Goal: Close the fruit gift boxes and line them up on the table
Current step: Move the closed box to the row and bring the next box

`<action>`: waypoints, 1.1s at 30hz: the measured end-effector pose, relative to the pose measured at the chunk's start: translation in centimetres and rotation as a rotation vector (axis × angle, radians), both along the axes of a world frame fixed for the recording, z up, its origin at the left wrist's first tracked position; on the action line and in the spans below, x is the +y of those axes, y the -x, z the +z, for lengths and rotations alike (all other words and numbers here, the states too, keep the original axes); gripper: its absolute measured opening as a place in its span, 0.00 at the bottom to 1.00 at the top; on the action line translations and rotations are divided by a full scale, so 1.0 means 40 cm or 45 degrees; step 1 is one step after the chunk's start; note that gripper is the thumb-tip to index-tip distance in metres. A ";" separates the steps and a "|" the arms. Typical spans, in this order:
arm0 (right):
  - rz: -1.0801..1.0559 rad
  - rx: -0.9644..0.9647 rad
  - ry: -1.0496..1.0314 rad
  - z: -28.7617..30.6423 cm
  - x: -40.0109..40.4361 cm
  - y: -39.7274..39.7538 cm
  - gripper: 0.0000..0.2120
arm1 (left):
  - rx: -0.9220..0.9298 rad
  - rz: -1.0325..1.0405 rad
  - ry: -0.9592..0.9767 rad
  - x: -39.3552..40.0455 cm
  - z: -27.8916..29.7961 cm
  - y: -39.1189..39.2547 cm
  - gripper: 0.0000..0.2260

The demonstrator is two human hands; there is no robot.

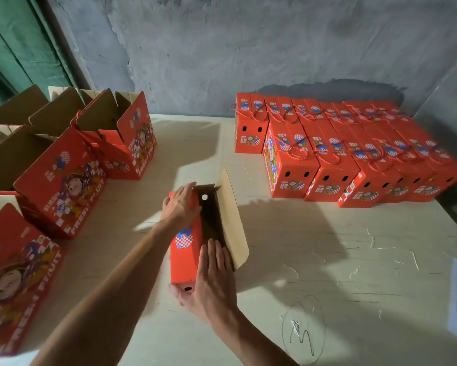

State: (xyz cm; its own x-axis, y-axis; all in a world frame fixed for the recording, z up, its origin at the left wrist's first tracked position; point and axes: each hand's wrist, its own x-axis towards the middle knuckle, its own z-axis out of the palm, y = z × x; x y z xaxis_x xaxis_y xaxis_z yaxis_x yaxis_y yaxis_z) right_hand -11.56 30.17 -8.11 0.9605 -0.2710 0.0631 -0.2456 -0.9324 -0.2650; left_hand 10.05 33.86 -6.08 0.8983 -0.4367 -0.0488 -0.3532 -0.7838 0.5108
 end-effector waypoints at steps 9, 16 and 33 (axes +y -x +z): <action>0.027 -0.185 -0.027 -0.031 -0.026 -0.017 0.52 | -0.096 -0.152 -0.263 0.039 -0.018 -0.027 0.28; 0.377 -0.050 -0.028 -0.024 -0.308 -0.016 0.46 | -0.205 0.228 -0.384 0.101 0.015 0.060 0.22; -0.248 -0.547 -0.651 0.012 -0.404 -0.115 0.12 | 0.174 0.055 0.598 0.143 -0.057 0.114 0.43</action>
